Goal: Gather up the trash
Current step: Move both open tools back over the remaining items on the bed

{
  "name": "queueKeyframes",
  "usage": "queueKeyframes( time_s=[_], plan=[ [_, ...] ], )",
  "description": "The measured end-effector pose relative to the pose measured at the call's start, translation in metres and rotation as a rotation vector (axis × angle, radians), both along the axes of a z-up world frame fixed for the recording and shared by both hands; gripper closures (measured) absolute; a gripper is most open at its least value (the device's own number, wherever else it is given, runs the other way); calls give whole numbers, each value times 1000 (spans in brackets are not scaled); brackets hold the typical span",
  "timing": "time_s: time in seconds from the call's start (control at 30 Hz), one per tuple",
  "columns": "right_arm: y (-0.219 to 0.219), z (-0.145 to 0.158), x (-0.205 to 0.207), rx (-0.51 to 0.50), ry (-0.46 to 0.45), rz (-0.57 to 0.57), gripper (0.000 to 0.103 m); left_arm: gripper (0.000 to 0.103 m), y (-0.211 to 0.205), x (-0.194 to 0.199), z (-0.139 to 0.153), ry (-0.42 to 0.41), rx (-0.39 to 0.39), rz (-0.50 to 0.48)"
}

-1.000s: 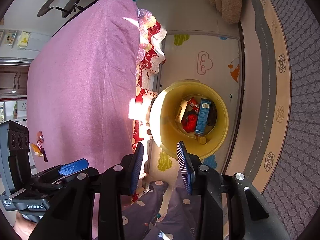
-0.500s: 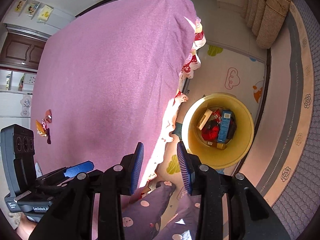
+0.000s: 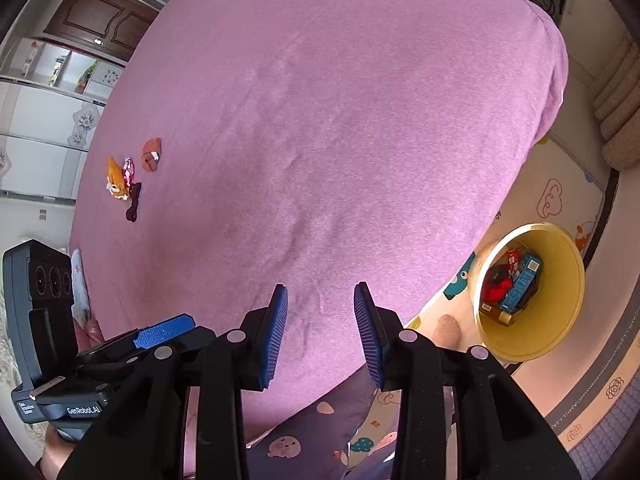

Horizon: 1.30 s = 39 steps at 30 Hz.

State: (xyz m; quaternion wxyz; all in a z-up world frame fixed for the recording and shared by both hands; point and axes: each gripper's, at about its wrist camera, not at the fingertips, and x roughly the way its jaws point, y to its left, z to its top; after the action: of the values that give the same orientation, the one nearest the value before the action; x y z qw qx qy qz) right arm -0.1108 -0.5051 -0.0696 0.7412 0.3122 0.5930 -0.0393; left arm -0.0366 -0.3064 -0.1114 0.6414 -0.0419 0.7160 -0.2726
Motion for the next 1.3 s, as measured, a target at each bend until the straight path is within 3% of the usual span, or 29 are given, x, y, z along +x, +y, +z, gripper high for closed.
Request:
queueKeyframes(
  time_s=[0.53,0.9,1.3],
  plan=[
    [159,16,122,-9,-40,258,68,15,175,86,10,-53,-3,282],
    [204,8,220,10,-43,357,68,15,229,155,7,-67,39,396],
    [232,-27,320,25,11,410,68,15,256,249,-27,-46,97,435]
  ],
)
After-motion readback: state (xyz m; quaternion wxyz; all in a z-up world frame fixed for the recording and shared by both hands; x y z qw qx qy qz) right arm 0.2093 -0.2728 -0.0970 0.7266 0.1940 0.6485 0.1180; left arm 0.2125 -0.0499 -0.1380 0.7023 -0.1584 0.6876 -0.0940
